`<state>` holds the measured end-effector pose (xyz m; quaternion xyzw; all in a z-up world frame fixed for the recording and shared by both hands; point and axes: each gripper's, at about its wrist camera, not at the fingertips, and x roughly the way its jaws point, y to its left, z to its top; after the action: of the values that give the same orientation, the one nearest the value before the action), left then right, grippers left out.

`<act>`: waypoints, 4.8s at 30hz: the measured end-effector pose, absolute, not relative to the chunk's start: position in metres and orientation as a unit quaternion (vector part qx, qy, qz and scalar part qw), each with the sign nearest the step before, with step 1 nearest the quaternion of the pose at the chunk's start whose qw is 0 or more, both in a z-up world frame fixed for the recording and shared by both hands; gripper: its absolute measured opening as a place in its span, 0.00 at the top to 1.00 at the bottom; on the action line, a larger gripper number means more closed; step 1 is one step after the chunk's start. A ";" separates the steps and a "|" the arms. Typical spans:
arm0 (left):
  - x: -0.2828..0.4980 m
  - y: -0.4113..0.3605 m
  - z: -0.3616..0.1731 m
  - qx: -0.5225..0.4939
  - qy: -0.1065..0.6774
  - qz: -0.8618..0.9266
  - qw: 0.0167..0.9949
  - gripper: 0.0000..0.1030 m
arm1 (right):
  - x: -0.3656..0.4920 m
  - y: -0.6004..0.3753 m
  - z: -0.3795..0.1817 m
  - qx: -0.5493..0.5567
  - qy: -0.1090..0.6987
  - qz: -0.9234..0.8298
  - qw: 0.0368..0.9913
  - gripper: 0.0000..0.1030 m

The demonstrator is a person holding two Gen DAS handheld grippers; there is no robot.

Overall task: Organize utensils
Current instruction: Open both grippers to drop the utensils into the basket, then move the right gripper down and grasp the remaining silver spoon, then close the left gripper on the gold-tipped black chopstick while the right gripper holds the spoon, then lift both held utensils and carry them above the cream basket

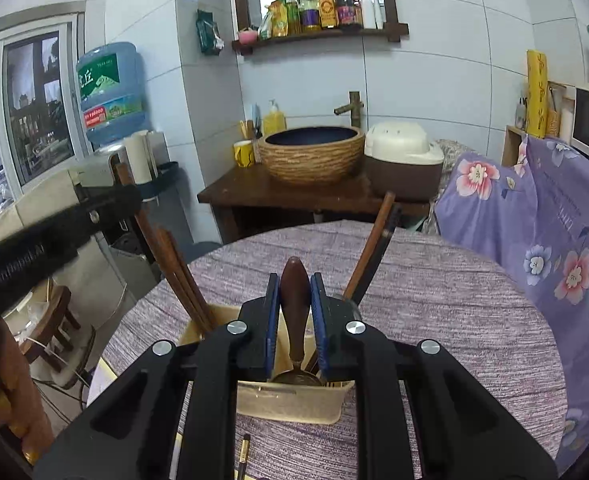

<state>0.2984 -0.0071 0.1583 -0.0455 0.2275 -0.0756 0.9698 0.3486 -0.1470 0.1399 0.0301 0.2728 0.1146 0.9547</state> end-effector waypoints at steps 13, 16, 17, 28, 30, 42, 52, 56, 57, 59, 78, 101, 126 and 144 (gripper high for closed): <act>0.299 0.004 0.120 -0.064 0.267 -0.086 0.958 0.92 | 0.344 -0.150 0.110 0.028 0.272 0.118 0.954 0.77; 0.279 0.007 0.120 -0.062 0.254 -0.100 0.960 0.76 | 0.323 -0.153 0.111 0.025 0.245 0.112 0.963 0.37; 0.272 0.008 0.119 -0.063 0.250 -0.103 0.961 0.61 | 0.314 -0.153 0.110 0.019 0.235 0.110 0.966 0.36; 0.203 0.040 0.035 -0.075 0.310 -0.089 0.943 0.55 | 0.244 -0.153 0.025 -0.018 0.334 0.157 0.929 0.40; 0.196 0.044 0.020 -0.086 0.330 -0.087 0.936 0.55 | 0.243 -0.154 0.000 0.009 0.376 0.181 0.909 0.45; 0.169 0.050 -0.015 -0.111 0.368 -0.092 0.918 0.55 | 0.257 -0.159 -0.061 0.147 0.463 0.230 0.843 0.64; 0.168 0.044 -0.021 -0.114 0.377 -0.097 0.914 0.55 | 0.240 -0.166 -0.042 0.112 0.442 0.191 0.869 0.94; 0.168 0.042 -0.026 -0.108 0.383 -0.096 0.913 0.54 | 0.215 -0.156 -0.019 -0.073 0.389 0.084 0.915 0.94; 0.168 0.042 -0.026 -0.109 0.384 -0.096 0.912 0.54 | 0.210 -0.155 -0.018 -0.091 0.385 0.075 0.915 0.95; 0.169 0.041 -0.027 -0.113 0.386 -0.099 0.910 0.55 | 0.207 -0.161 -0.021 -0.100 0.394 0.065 0.911 0.95; 0.166 0.033 -0.032 -0.112 0.396 -0.104 0.905 0.53 | 0.210 -0.201 -0.030 -0.012 0.413 0.101 0.905 0.52; 0.179 0.019 -0.041 -0.098 0.425 -0.105 0.894 0.51 | 0.238 -0.168 -0.053 -0.052 0.441 0.106 0.890 0.63; 0.262 -0.050 -0.053 0.004 0.457 -0.066 0.887 0.91 | 0.237 -0.173 -0.054 -0.026 0.443 0.088 0.892 0.63; 0.194 0.003 0.089 -0.072 0.289 -0.122 0.947 0.92 | 0.195 -0.209 0.051 0.060 0.363 0.145 0.918 0.63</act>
<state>0.1935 0.0030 0.0889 -0.0718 0.2891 -0.1218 0.9468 0.1946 -0.2089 0.0509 0.0600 0.3634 0.1448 0.9183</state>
